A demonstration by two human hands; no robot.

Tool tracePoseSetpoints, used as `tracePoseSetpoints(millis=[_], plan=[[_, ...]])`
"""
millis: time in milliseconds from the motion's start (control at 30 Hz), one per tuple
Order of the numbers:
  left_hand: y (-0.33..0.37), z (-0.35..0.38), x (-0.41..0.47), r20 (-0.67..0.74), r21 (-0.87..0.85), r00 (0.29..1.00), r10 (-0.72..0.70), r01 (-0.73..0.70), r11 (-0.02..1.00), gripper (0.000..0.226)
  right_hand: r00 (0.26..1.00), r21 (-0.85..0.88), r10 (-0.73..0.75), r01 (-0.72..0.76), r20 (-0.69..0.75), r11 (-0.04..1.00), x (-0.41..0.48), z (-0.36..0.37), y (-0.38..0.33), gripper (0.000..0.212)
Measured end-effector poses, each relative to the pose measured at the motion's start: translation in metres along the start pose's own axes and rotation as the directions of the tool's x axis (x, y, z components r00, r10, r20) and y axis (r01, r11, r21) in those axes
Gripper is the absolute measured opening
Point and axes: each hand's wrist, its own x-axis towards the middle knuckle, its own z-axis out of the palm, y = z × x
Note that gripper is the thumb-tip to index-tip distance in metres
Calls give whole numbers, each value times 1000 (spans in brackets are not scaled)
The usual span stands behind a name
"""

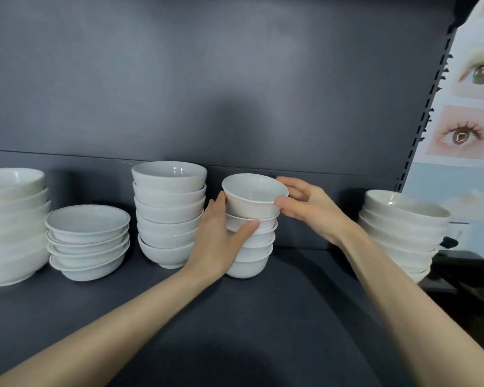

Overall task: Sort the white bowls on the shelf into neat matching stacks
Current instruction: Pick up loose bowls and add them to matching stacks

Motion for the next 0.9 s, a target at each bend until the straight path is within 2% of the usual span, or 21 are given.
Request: tracePoseSetpoints(millis=[133, 367, 500, 600, 900], plan=[[0, -1, 1, -10, 13, 1000, 14, -14, 1000, 57, 1000, 72, 17, -18, 19, 997, 2, 2, 9, 33], [-5, -3, 3, -8, 76, 1000, -5, 5, 997, 63, 998, 131, 7, -15, 59, 991, 6, 2, 10, 29], [-9, -2, 0, -11, 52, 1000, 18, -18, 999, 54, 998, 141, 21, -29, 56, 990, 6, 4, 12, 33], [-7, -3, -1, -33, 2, 999, 43, -43, 999, 38, 997, 132, 34, -43, 65, 990, 6, 5, 13, 34], [-17, 0, 0, -48, -96, 999, -4, 0, 995, 39, 996, 106, 40, -49, 81, 993, 4, 5, 12, 22]])
